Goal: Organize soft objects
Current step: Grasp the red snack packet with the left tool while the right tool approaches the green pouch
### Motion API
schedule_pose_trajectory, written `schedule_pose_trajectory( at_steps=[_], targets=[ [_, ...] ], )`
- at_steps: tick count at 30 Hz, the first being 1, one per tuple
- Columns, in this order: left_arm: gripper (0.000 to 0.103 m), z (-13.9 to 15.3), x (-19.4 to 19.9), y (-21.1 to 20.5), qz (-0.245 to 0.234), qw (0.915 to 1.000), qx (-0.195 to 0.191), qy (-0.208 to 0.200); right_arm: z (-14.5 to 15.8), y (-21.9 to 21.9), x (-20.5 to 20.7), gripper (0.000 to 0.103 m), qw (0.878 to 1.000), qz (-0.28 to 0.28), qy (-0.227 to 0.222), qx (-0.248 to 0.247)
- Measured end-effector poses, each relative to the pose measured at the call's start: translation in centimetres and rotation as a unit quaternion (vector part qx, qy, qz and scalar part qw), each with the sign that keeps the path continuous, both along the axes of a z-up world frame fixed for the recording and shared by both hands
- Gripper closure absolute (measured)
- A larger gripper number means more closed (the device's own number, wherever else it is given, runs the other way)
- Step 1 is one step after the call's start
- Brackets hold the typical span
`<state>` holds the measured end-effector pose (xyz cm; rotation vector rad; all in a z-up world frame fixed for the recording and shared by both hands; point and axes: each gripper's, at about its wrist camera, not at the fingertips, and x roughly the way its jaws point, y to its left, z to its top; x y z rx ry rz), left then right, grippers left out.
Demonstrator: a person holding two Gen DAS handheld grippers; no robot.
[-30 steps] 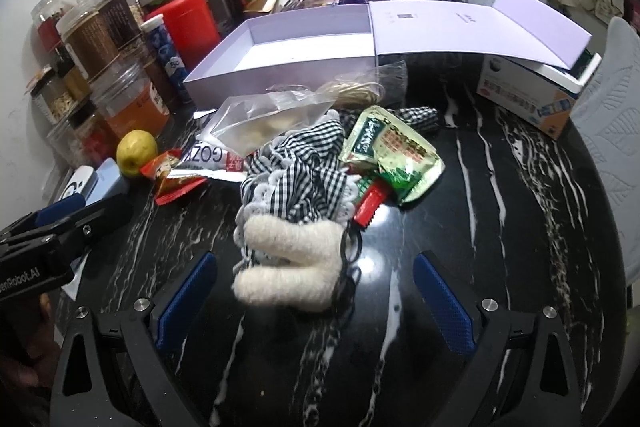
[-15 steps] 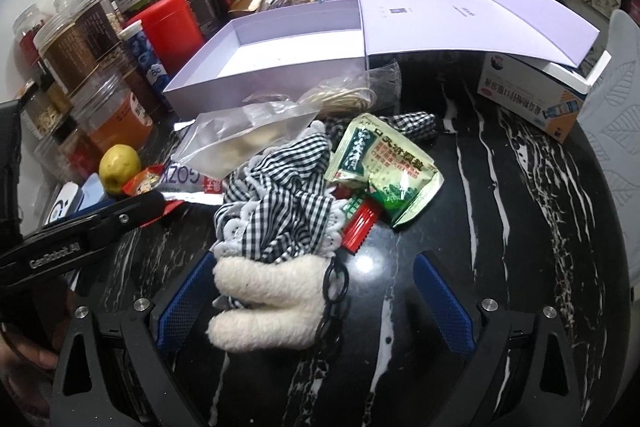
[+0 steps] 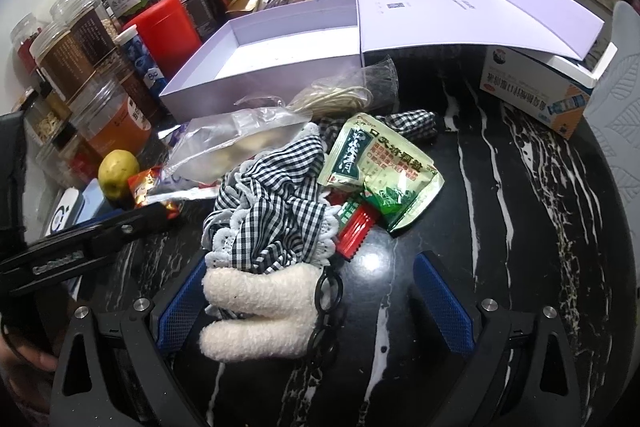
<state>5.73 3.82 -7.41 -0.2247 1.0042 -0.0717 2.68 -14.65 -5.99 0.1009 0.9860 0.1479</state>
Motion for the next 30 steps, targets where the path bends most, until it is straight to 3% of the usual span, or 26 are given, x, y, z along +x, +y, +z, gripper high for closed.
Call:
schedule_pose_trajectory(
  at_steps=[5, 8, 10, 13, 17, 22, 23, 25, 27, 30],
  targets=[
    [0.016, 0.5, -0.4, 0.7, 0.018, 0.9995, 0.017, -0.019, 0.0, 0.2, -0.1, 0.003, 1.0, 0.004, -0.002, -0.003],
    [0.036, 0.4, 0.0, 0.5, 0.021, 0.9992, 0.034, -0.011, 0.1, 0.2, -0.2, 0.003, 1.0, 0.0, -0.006, -0.011],
    [0.036, 0.3, 0.2, 0.6, 0.023, 0.9995, 0.018, -0.009, 0.2, 0.3, -0.4, 0.003, 1.0, 0.0, -0.009, -0.015],
    [0.036, -0.4, 0.7, 0.5, 0.023, 0.9992, 0.032, -0.001, 0.2, 0.1, -0.6, 0.003, 1.0, -0.004, -0.01, -0.014],
    [0.036, -1.6, 1.8, 1.0, 0.031, 0.9993, -0.011, 0.019, 0.2, -0.1, -0.6, 0.003, 1.0, -0.008, -0.007, -0.008],
    [0.038, -1.8, 2.5, 0.3, 0.029, 0.9995, 0.013, 0.003, 0.3, -0.2, -0.7, 0.003, 1.0, -0.012, -0.01, -0.009],
    [0.056, -1.8, 2.5, 0.0, 0.03, 0.9992, 0.026, 0.0, 0.3, -0.2, -0.8, 0.003, 1.0, -0.012, -0.011, -0.009],
    [0.063, -1.8, 2.6, -0.5, 0.019, 0.9988, 0.045, -0.004, 0.4, -0.3, -0.8, 0.003, 1.0, -0.013, -0.012, -0.01],
    [0.066, -1.8, 2.3, -0.2, 0.017, 0.9993, 0.034, -0.003, 0.4, -0.3, -0.9, 0.003, 1.0, -0.015, -0.013, -0.01],
    [0.066, -1.6, 1.8, -0.1, 0.007, 0.9999, -0.01, 0.005, 0.5, -0.3, -1.0, 0.003, 1.0, -0.018, -0.014, -0.009]
  ],
)
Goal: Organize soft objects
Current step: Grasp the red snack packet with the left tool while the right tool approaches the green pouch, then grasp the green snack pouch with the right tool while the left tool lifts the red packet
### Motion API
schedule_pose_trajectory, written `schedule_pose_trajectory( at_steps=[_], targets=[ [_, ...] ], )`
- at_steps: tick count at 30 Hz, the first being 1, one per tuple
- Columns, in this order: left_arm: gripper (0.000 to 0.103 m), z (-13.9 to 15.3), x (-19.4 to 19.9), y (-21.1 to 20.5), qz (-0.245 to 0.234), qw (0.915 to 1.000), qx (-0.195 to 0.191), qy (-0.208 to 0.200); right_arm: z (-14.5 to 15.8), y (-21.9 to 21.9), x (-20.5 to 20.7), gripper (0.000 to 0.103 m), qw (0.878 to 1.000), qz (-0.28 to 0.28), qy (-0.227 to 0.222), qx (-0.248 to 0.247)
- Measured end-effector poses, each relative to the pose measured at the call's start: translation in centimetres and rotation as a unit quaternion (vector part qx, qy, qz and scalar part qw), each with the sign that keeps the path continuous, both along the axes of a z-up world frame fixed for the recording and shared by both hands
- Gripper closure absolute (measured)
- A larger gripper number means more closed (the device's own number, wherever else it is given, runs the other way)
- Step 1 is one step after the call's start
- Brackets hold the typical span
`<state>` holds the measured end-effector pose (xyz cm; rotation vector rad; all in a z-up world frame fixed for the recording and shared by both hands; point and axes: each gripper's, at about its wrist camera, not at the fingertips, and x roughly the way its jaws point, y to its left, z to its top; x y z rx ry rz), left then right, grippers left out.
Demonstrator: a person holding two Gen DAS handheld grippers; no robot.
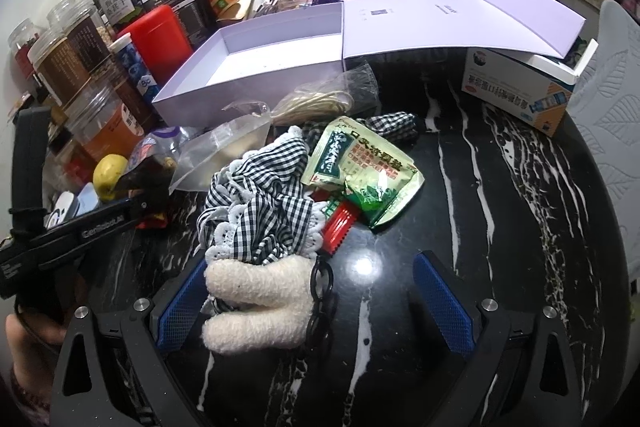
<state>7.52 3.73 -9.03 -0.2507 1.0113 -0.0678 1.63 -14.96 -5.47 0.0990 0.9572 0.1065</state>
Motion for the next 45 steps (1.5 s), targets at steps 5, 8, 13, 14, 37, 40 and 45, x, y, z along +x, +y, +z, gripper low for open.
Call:
schedule_pose_trajectory(
  at_steps=[5, 8, 13, 14, 37, 40, 45],
  targets=[
    [0.066, 0.9, -1.5, -1.3, -0.032, 0.9994, -0.004, -0.008, 0.1, 0.1, -0.3, 0.003, 1.0, 0.002, -0.002, -0.001],
    [0.067, 1.7, -2.7, -1.9, -0.052, 0.9984, -0.015, -0.013, 0.2, 0.1, -0.6, 0.003, 1.0, 0.004, -0.004, 0.001],
    [0.067, 3.7, -4.0, -2.6, -0.079, 0.9951, -0.053, -0.027, 0.4, -0.3, -1.0, 0.003, 1.0, 0.005, -0.009, 0.001],
    [0.067, 4.0, -4.3, -2.7, -0.082, 0.995, -0.047, -0.034, 0.6, -0.7, -1.1, 0.003, 1.0, 0.0, -0.012, 0.0],
    [0.067, 8.2, -3.3, -5.4, -0.1, 0.9911, -0.027, -0.084, 3.0, -4.6, 2.3, 0.01, 0.996, 0.03, -0.039, -0.075],
    [0.067, 8.0, -2.8, -5.6, -0.096, 0.9919, -0.024, -0.08, 2.2, -4.7, 3.4, 0.01, 0.996, 0.048, -0.03, -0.073],
    [0.067, 7.3, -1.7, -5.8, -0.093, 0.9931, -0.022, -0.067, 0.9, -4.8, 5.5, 0.01, 0.994, 0.079, -0.014, -0.068]
  ],
)
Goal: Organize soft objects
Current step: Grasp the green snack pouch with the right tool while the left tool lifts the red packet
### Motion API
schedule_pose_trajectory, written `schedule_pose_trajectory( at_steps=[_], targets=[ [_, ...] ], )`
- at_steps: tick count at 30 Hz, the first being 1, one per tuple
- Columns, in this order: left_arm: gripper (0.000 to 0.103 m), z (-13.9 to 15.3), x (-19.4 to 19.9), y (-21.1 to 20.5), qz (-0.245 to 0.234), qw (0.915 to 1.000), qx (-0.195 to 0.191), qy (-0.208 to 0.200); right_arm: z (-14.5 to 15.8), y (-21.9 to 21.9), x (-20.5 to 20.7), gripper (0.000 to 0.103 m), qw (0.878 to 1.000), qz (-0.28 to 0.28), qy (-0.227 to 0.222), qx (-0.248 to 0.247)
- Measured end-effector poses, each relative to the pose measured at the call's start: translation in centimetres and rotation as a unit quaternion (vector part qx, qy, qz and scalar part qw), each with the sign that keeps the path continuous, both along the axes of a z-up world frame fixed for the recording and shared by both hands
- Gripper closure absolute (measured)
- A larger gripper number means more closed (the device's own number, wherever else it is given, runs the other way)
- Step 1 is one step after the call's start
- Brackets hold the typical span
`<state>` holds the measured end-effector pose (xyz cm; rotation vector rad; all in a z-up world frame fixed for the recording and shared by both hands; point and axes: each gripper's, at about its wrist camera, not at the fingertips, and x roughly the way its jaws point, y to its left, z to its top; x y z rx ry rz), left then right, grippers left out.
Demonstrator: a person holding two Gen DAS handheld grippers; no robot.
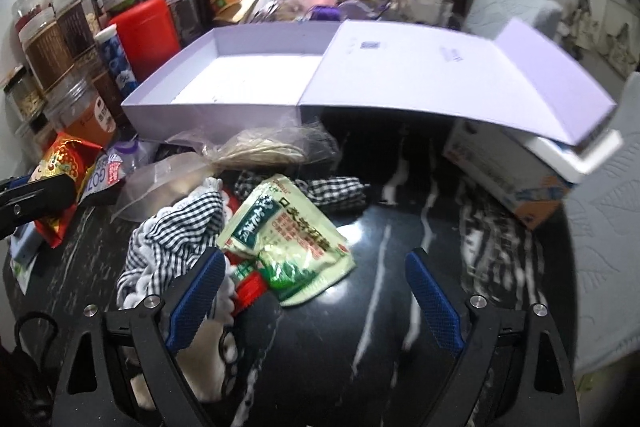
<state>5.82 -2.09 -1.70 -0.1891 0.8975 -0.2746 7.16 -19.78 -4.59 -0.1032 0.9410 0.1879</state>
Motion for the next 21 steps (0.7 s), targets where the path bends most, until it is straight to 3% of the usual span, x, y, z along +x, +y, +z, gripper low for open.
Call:
schedule_pose_trajectory(
  at_steps=[10, 13, 15, 18, 21],
  targets=[
    [0.067, -0.8, 1.2, -0.5, -0.004, 0.9998, -0.002, 0.017, -2.9, -0.4, 3.0, 0.014, 0.999, 0.024, 0.031, 0.037],
    [0.067, -1.0, 1.3, -0.5, -0.007, 0.9997, -0.002, 0.022, -2.8, -0.2, 2.7, 0.027, 0.999, 0.025, 0.023, 0.034],
    [0.067, -1.1, 1.3, -0.5, -0.008, 0.9997, -0.004, 0.024, -2.7, -0.2, 2.3, 0.044, 0.999, 0.02, 0.019, 0.029],
    [0.067, -1.1, 1.1, -0.4, -0.01, 0.9997, -0.004, 0.024, -2.7, -0.6, 1.8, 0.055, 0.999, -0.002, 0.011, 0.033],
    [0.067, -0.8, 0.5, -0.3, -0.01, 0.9998, -0.005, 0.018, -2.7, -0.9, 1.0, 0.06, 0.999, -0.028, -0.001, 0.029]
  ],
)
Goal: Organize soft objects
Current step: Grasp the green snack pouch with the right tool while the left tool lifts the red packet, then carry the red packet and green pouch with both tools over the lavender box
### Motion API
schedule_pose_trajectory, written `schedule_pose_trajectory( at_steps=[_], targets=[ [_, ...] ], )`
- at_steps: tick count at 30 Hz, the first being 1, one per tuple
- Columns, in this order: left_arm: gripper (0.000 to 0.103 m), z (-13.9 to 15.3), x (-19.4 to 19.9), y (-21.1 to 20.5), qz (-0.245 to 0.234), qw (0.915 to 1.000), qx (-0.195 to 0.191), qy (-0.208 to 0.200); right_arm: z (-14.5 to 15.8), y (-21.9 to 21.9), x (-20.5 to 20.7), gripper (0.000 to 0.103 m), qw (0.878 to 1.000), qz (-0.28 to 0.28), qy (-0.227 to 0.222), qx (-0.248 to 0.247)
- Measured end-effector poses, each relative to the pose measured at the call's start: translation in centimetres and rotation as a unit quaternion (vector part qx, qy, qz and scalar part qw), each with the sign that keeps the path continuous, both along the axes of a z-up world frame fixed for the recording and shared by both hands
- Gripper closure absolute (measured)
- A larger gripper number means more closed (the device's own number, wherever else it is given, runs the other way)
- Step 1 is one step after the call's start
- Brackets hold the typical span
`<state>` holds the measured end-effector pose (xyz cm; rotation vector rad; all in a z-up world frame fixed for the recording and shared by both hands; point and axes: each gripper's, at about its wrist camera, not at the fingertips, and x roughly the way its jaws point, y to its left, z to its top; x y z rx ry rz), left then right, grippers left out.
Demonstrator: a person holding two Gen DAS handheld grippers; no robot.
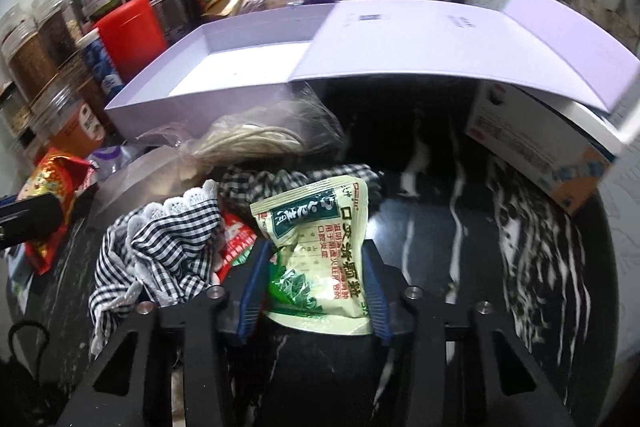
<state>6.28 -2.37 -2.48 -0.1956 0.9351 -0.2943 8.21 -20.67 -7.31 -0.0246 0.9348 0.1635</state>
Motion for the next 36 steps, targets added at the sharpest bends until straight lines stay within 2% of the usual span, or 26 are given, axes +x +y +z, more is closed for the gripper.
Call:
schedule_pose_trajectory(
  at_steps=[7, 16, 26, 31, 36],
  targets=[
    [0.067, 0.6, -1.5, 0.4, -0.002, 0.9999, -0.004, -0.009, 0.2, -1.3, -2.5, 0.06, 0.998, -0.041, 0.001, 0.045],
    [0.067, 0.9, -3.2, 1.0, -0.008, 0.9998, -0.001, -0.019, 2.1, -1.1, -7.1, 0.06, 0.997, -0.059, -0.006, 0.056],
    [0.067, 2.8, -5.1, 1.4, -0.013, 0.9984, 0.003, -0.055, 6.2, 0.7, -10.7, 0.06, 0.997, -0.024, -0.044, 0.062],
    [0.067, 4.4, -5.2, 1.3, -0.02, 0.9966, 0.008, -0.079, 8.1, 2.1, -10.9, 0.06, 0.994, 0.016, -0.064, 0.082],
    [0.067, 6.2, -4.5, 1.5, -0.025, 0.994, 0.01, -0.106, 10.3, 2.9, -9.8, 0.06, 0.992, 0.034, -0.091, 0.076]
  ],
)
